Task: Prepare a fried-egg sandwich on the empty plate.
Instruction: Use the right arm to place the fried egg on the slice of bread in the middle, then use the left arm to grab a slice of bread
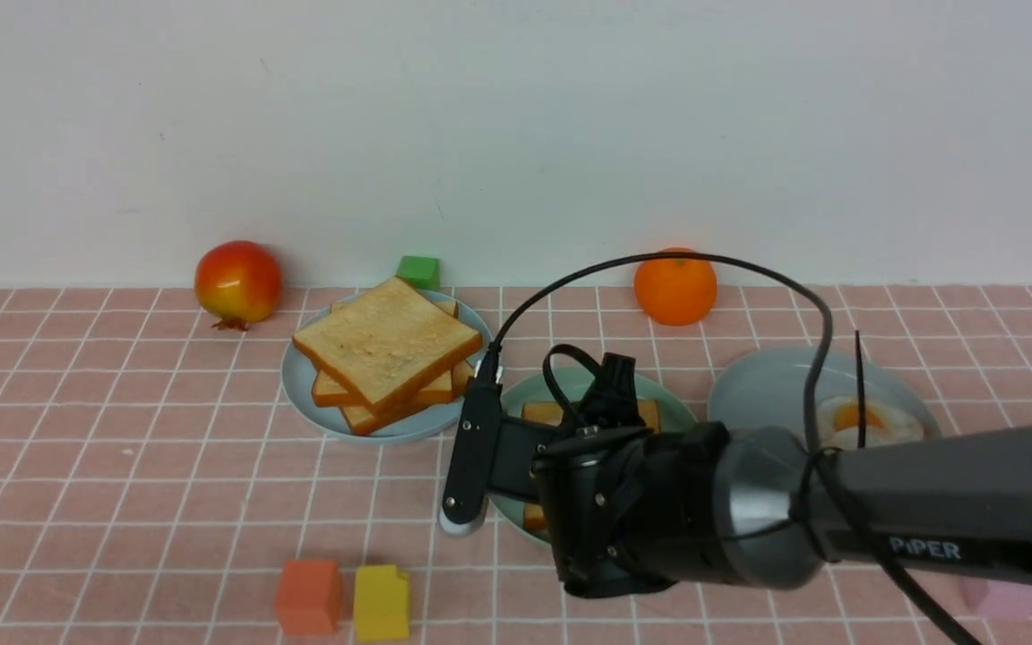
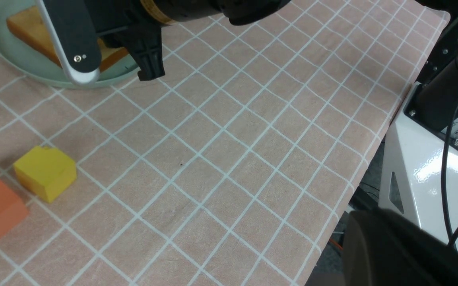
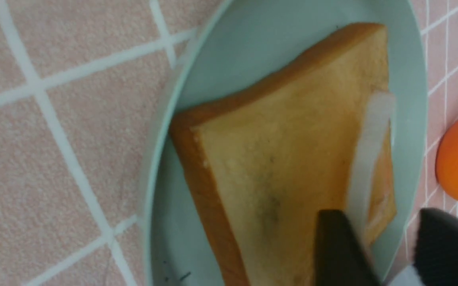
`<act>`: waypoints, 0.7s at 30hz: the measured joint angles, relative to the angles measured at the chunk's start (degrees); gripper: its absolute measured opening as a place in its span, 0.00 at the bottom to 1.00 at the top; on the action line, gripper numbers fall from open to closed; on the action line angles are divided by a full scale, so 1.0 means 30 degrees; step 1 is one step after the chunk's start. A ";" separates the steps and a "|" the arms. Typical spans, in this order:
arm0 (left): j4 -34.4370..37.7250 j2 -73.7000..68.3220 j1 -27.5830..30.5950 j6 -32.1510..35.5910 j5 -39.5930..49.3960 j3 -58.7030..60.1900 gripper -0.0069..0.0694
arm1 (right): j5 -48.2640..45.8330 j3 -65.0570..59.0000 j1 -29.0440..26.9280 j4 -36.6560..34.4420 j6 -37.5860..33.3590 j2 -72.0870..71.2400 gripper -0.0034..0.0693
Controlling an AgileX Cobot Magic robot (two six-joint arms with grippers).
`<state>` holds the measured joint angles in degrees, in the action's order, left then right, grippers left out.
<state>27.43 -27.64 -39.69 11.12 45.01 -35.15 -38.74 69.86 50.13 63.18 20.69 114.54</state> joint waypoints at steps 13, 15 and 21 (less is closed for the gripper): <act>0.0036 0.0000 0.0000 0.0000 -0.0118 0.0000 0.11 | -0.2280 0.0000 0.0895 -0.1591 0.0000 -0.0784 0.82; 0.0074 0.0000 0.0000 0.0000 -0.0250 0.0000 0.11 | -0.2444 0.0000 0.1074 -0.2559 0.0000 -0.1417 0.82; -0.0234 -0.0144 0.0000 -0.1164 -0.0227 -0.0042 0.11 | -0.4886 0.0000 0.1659 -0.4640 0.0000 -0.4213 0.80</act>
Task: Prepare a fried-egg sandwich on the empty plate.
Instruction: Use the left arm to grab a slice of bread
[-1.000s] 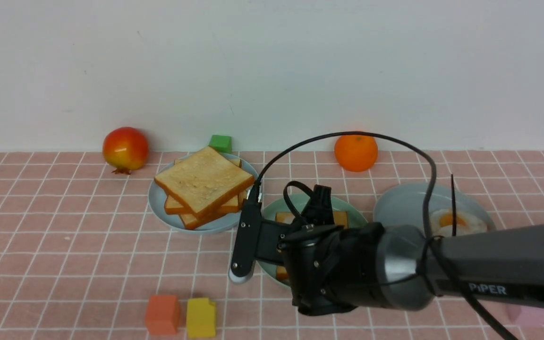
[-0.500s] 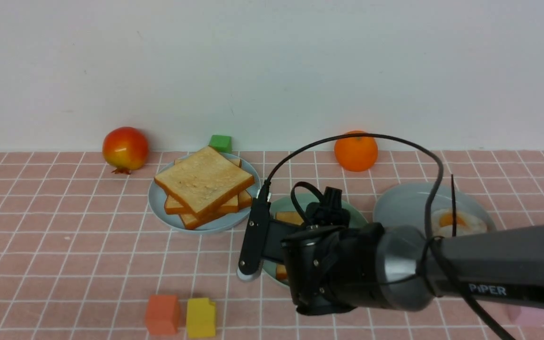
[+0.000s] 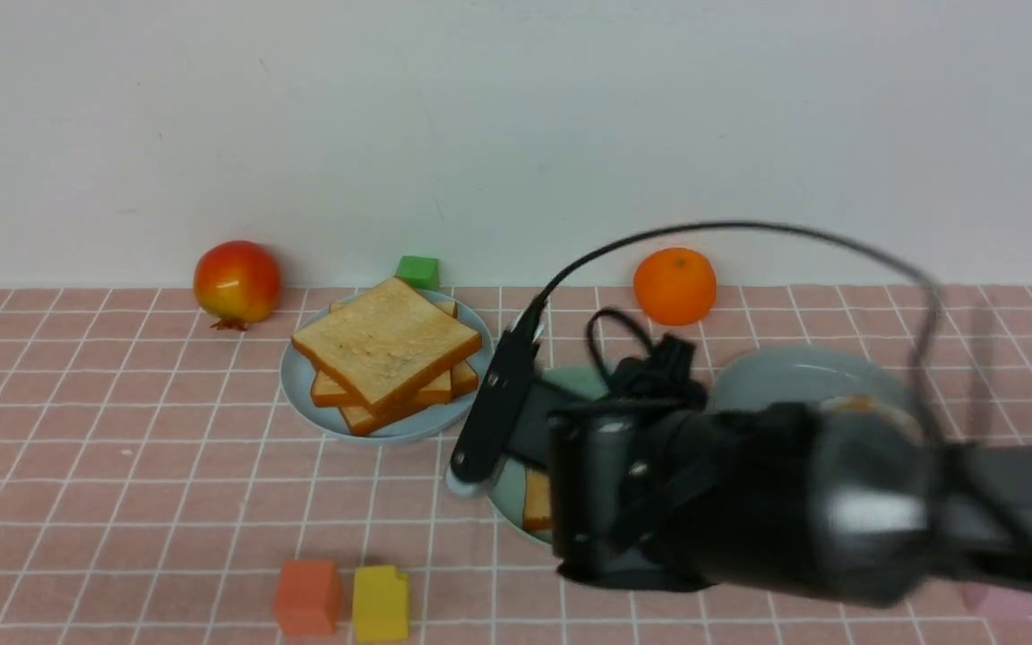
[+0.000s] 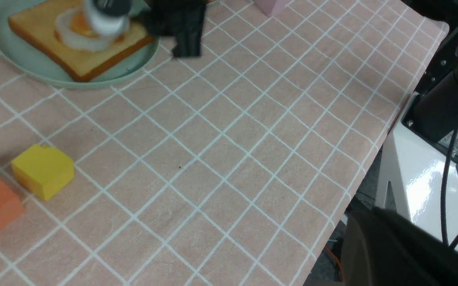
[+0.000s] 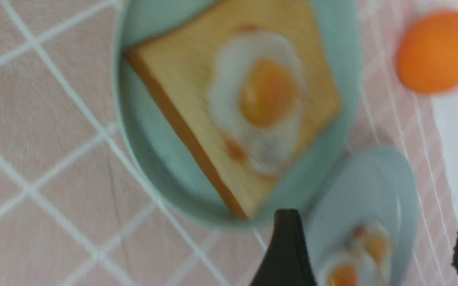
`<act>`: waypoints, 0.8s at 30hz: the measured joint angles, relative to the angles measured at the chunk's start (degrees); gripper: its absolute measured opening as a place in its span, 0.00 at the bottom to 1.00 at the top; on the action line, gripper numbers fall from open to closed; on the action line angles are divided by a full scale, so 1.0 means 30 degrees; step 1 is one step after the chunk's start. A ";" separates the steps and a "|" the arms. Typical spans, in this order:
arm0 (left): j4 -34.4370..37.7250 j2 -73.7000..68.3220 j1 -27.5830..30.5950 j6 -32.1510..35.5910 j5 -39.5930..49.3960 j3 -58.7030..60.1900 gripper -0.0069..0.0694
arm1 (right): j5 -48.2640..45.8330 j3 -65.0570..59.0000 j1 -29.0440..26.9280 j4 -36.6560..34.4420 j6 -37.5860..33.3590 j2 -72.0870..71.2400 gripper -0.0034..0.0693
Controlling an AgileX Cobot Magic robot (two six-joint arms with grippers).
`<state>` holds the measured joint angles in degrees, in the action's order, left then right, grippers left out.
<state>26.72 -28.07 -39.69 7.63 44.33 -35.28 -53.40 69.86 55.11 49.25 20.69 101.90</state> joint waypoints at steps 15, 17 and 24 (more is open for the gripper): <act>-0.6059 -1.4136 0.1491 -0.1074 0.0648 -0.7420 0.11 | -0.6049 0.0000 0.0997 -1.0611 0.0019 -1.4763 0.04; -0.5560 -1.5334 0.2285 -0.0447 0.0972 -0.8529 0.11 | -0.6134 0.0000 0.0997 -1.1040 0.0019 -1.5328 0.04; -0.3813 -2.1188 0.5531 0.3617 0.2267 -1.4042 0.11 | -0.6198 0.0000 0.0997 -1.2692 -0.0543 -1.6780 0.05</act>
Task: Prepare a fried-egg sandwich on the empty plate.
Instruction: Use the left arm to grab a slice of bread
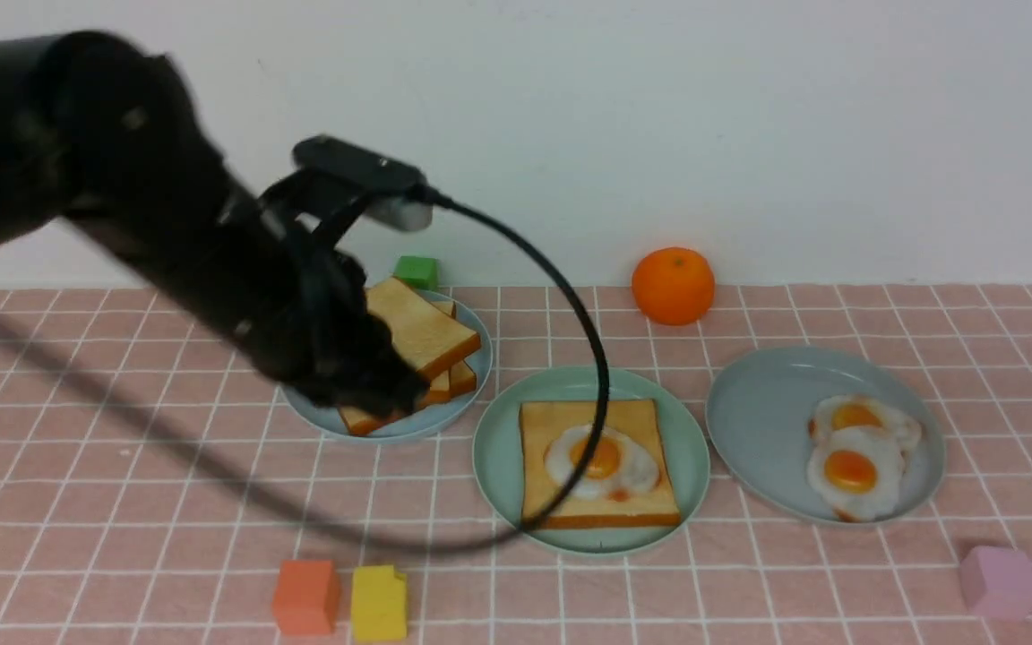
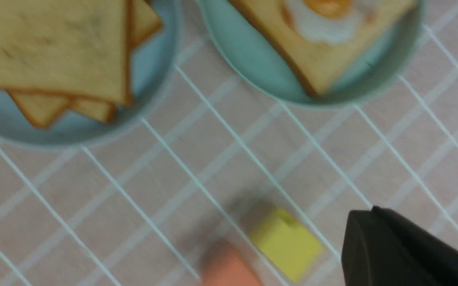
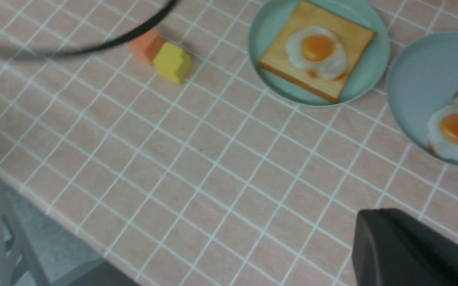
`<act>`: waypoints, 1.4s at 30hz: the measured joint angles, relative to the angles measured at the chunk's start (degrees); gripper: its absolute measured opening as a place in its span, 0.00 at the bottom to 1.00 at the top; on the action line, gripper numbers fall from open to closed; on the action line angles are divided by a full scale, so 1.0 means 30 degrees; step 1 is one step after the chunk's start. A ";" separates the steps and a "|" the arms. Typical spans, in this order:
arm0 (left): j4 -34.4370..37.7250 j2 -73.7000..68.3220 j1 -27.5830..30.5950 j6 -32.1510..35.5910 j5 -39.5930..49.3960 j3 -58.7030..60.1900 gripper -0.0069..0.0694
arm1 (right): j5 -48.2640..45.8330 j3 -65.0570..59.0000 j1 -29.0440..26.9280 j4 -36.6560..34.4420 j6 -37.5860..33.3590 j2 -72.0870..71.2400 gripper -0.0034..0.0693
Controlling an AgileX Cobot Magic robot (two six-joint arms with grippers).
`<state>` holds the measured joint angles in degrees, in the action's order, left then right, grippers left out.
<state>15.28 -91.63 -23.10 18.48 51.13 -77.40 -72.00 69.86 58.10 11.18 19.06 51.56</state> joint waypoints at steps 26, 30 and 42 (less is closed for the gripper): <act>-0.4531 -0.8264 0.0211 0.0539 -0.7087 -0.3725 0.60 | 0.0000 -0.0015 0.0000 -0.1657 -0.0835 -0.0106 0.07; -0.5398 -0.8697 0.0211 0.0555 -0.7284 -0.3725 0.57 | 0.0000 -0.0015 0.0000 -0.1640 -0.0835 -0.0106 0.07; -0.6409 -0.9372 0.0211 0.0555 -0.7616 -0.3930 0.37 | 0.0000 -0.0015 0.0000 -0.1606 -0.0835 -0.0106 0.08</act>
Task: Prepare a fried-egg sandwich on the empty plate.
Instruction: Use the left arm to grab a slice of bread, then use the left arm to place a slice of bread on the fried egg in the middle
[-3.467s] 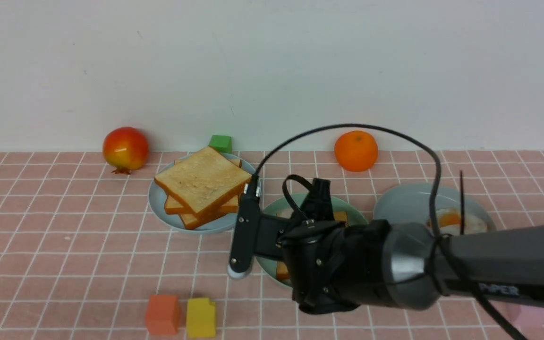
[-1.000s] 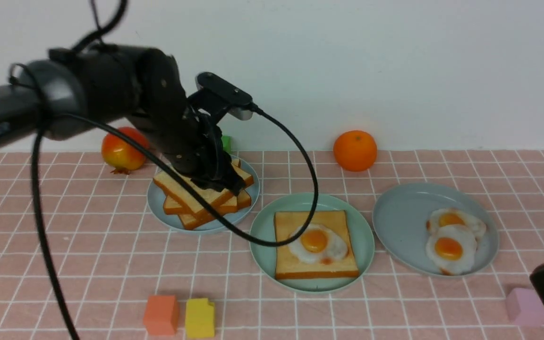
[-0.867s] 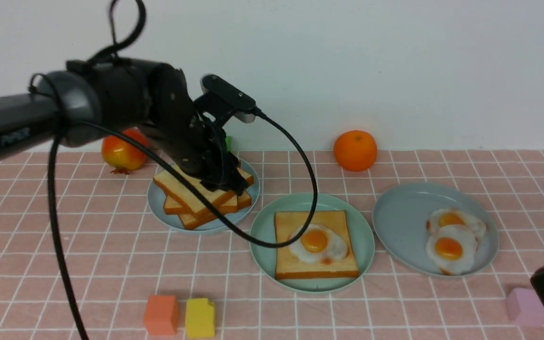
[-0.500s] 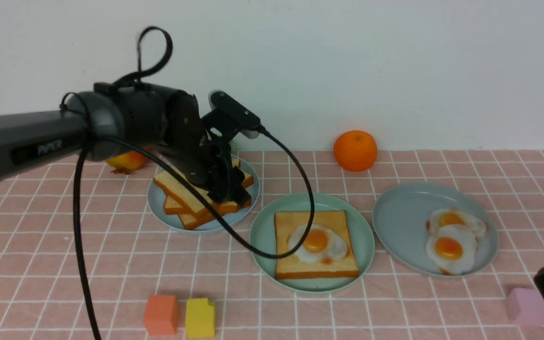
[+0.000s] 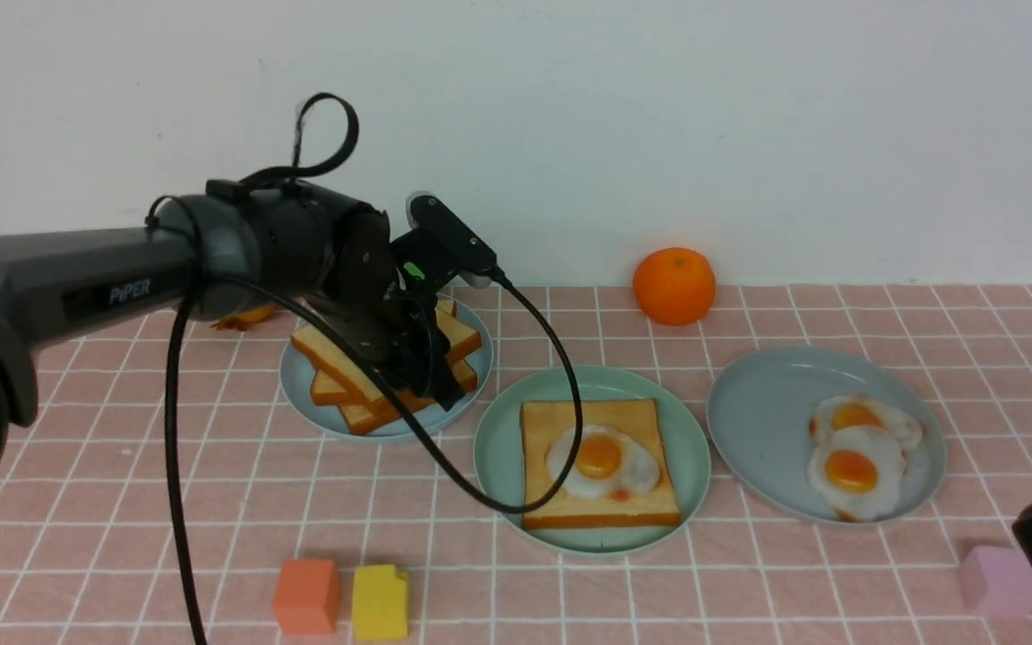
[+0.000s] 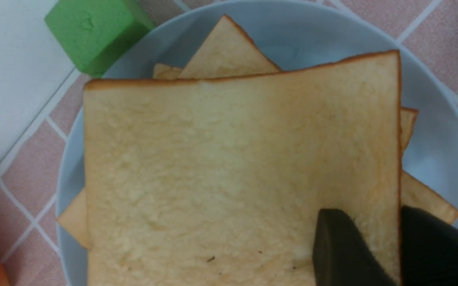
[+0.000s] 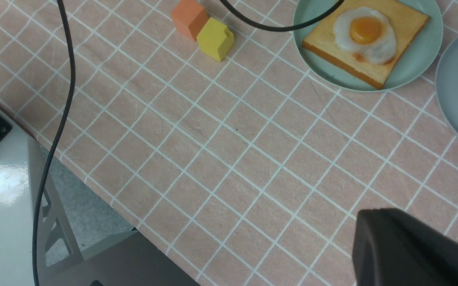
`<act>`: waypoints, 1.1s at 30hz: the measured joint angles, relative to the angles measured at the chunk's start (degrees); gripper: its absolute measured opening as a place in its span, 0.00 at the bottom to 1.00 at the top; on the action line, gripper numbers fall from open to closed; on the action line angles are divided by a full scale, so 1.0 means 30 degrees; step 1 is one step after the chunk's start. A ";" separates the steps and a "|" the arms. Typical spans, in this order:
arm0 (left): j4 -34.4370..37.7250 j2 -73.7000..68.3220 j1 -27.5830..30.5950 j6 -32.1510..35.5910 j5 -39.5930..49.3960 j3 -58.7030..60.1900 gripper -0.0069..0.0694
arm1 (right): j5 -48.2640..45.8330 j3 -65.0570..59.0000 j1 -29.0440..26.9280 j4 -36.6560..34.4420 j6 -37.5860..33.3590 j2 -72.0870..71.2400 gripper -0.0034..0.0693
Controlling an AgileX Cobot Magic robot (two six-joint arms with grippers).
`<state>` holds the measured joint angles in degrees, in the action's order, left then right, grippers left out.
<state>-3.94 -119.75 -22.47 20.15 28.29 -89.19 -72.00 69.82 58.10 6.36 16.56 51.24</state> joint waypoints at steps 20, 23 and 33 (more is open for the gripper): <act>0.2435 0.5347 -0.2839 0.2854 0.2930 0.0165 0.15 | 0.0000 -0.0227 0.0000 0.2171 0.1188 -0.3068 0.06; 0.4742 0.5517 -0.4216 0.6456 0.3680 0.0719 0.15 | 0.0000 -0.0954 0.0000 0.2619 0.1533 -0.4274 0.06; 0.7720 0.3379 -0.5286 1.2621 0.2996 0.1195 0.15 | -0.0015 -0.3706 0.0000 0.2518 0.2723 -0.6407 0.06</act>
<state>19.21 -109.61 -38.33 58.01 37.27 -85.61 -72.04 58.70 58.10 13.92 24.73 32.02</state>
